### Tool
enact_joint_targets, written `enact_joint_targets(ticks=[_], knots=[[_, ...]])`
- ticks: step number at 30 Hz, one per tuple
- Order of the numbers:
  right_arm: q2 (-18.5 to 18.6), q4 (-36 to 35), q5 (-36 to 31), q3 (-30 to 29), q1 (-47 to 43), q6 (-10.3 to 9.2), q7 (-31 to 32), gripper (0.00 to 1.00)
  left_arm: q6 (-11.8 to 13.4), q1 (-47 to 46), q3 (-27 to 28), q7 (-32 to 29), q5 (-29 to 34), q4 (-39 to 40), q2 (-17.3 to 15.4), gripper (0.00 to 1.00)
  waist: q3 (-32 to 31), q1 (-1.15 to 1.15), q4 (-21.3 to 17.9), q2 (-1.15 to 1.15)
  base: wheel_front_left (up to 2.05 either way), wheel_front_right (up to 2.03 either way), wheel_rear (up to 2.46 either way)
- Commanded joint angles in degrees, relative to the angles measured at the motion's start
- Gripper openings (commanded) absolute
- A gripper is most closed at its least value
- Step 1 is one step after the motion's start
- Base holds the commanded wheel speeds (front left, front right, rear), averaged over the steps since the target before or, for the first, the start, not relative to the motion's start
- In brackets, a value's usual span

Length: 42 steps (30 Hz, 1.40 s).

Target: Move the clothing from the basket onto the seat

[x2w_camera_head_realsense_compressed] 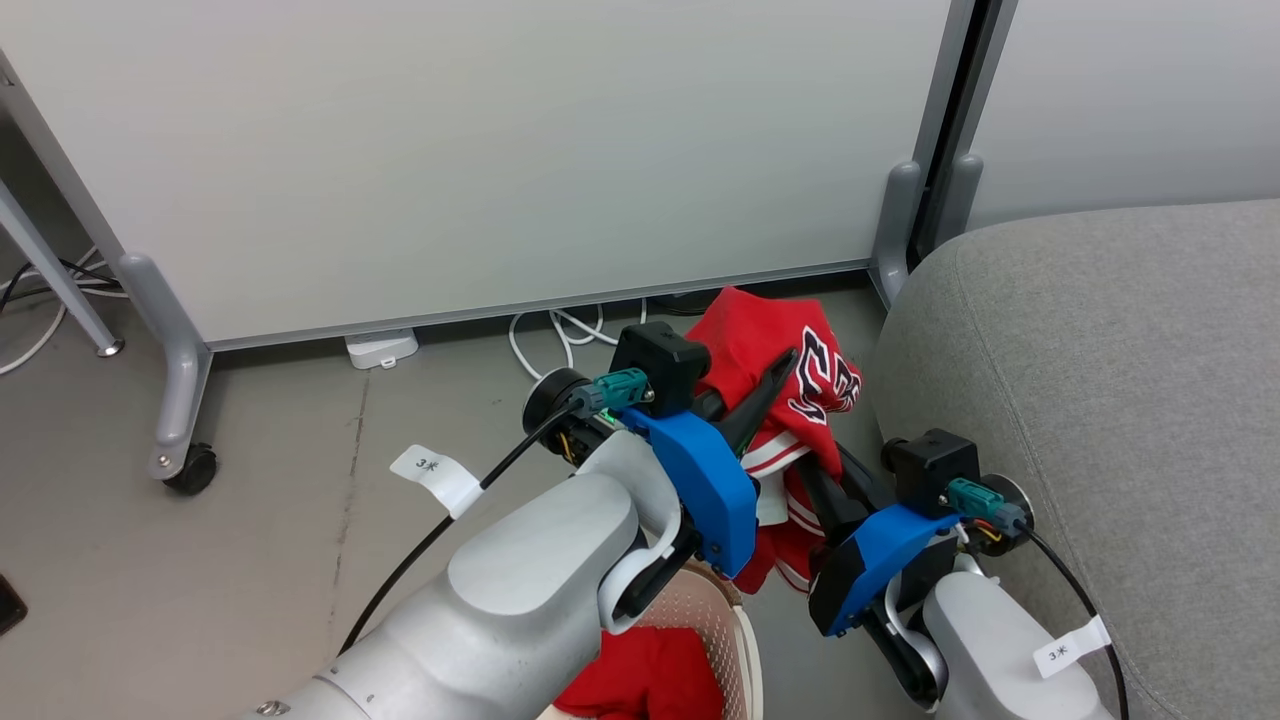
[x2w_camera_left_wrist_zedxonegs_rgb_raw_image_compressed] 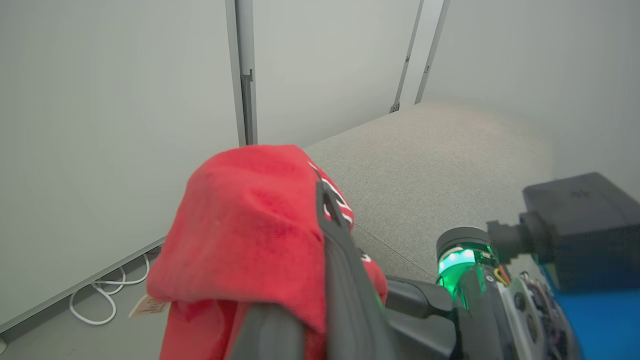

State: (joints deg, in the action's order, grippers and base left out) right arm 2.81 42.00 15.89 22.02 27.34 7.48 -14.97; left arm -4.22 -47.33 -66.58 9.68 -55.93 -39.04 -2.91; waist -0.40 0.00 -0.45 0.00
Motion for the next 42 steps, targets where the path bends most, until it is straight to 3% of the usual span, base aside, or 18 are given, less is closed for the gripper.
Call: enact_joint_targets(ticks=[1,2,19,27,36,42], knots=[[0.14,-0.14,-0.09,-0.23,-0.73,0.03,-0.32,0.00,0.31,-0.89,-0.17,0.34,-0.32,-0.32,0.02,0.55,-0.02,0.00,-0.02,0.00,0.00,0.00,0.00],[0.14,-0.09,-0.11,-0.33,-0.73,0.03,-0.32,0.00,0.60,-0.94,-0.22,0.51,-0.44,-0.45,0.02,1.00,-0.03,0.00,-0.04,0.00,0.00,0.00,0.00],[0.15,-0.50,-0.19,-3.90,-0.65,0.03,-0.32,0.00,1.05,-0.16,-1.40,2.32,-1.44,-2.60,0.00,1.00,-0.24,0.00,-0.26,0.00,0.00,0.00,0.00],[0.14,-2.23,-1.96,-8.00,-1.12,0.03,-0.32,0.00,1.54,4.08,1.06,5.24,-0.22,-1.14,-2.90,1.00,0.20,0.00,-0.58,0.00,0.00,0.00,0.00],[0.14,-4.94,-3.68,-10.52,-2.16,0.03,-0.33,0.00,2.74,13.03,12.65,5.56,8.81,10.18,-8.45,1.00,1.17,0.00,-1.32,0.00,0.00,0.00,0.00],[0.14,-7.36,-4.52,-11.50,-3.15,0.03,-0.33,0.00,1.36,22.35,22.65,5.58,16.24,18.35,-10.56,1.00,1.62,0.00,-2.19,0.00,0.00,0.00,0.00]])
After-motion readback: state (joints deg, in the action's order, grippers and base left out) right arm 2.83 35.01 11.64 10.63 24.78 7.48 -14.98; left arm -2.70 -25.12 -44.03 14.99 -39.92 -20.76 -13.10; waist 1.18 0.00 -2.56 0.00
